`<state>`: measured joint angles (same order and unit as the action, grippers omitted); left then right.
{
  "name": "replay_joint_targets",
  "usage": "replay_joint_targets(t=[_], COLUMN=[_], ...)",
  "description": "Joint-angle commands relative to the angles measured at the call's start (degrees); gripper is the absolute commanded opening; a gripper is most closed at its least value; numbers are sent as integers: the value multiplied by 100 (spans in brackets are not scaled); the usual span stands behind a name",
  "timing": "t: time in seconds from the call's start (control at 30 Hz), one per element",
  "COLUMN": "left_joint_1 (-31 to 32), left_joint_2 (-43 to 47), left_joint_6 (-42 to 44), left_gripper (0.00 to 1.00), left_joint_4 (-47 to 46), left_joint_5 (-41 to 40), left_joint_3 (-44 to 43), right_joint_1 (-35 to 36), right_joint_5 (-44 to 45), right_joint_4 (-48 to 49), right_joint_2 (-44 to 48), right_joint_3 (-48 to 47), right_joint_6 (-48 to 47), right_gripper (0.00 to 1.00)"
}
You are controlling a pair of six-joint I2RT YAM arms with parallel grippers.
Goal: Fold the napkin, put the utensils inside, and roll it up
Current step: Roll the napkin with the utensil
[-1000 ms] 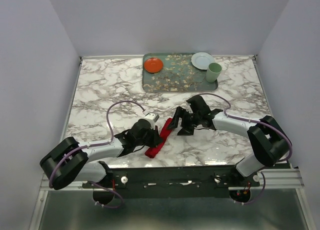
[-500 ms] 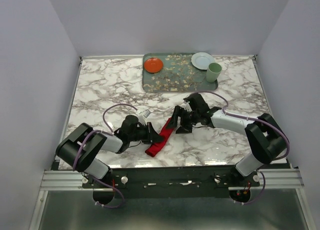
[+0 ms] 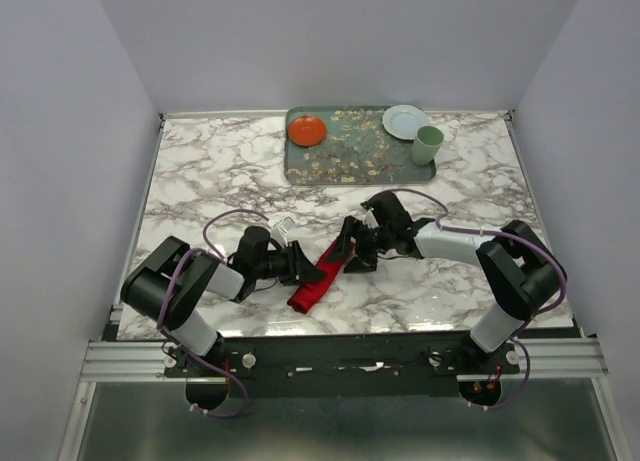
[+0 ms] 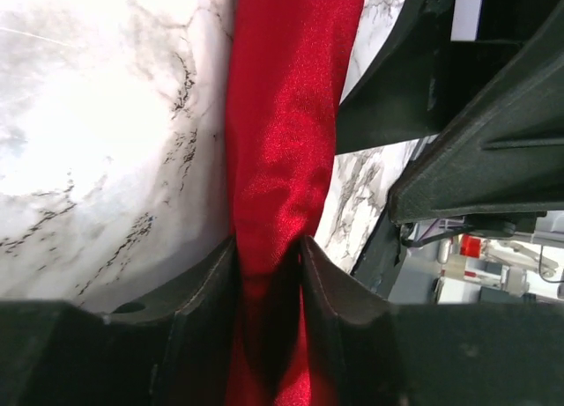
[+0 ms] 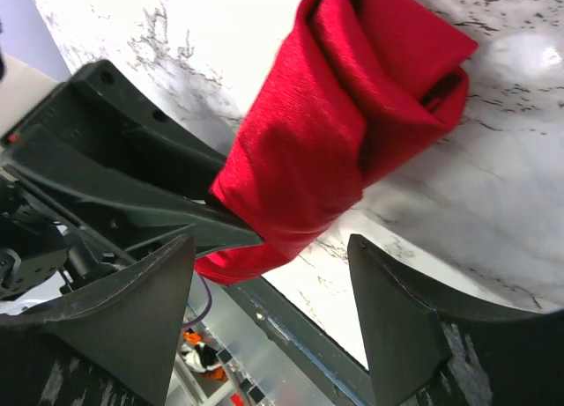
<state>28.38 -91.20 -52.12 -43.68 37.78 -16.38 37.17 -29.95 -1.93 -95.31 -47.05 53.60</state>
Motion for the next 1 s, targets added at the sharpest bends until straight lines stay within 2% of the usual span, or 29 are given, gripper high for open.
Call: replay_joint_targets(t=[0.0, 0.23, 0.3, 0.47, 0.57, 0.63, 0.77, 0.87, 0.9, 0.97], left_joint_1=[-96, -105, -113, -114, -114, -114, -96, 44, 88, 264], left_joint_2=[67, 470, 576, 1094, 1411, 1648, 2358, 2877, 2993, 3186], left_joint_6=[140, 615, 746, 1063, 1221, 1327, 1581, 1766, 1784, 1767], left_gripper=[48, 54, 65, 66, 84, 84, 80, 71, 58, 47], left_joint_4=[456, 1580, 1827, 2794, 3321, 3654, 4297, 4841, 4947, 5167], left_joint_5=[54, -314, -446, -981, -1341, -1553, -1967, -2371, -2450, -2574], left_joint_3=[-110, -374, -436, -673, -805, -875, -1112, -1297, -1332, -1403], right_joint_1=[54, 54, 62, 54, 10, -60, -437, -789, -860, -1001], right_joint_5=[-151, -177, -160, 51, 165, 288, 473, 482, 482, 499], right_joint_4=[141, 141, 141, 71, -8, -96, -246, -465, -535, -711], right_joint_2=[-172, -164, -164, 12, 117, 205, 583, 882, 943, 1101], right_joint_3=[73, -15, 2, 64, 99, 169, 397, 494, 503, 547], right_joint_6=[89, 80, 98, 150, 150, 159, 63, -226, -323, -543], right_gripper=[78, 78, 78, 78, 78, 78, 78, 78, 78, 78])
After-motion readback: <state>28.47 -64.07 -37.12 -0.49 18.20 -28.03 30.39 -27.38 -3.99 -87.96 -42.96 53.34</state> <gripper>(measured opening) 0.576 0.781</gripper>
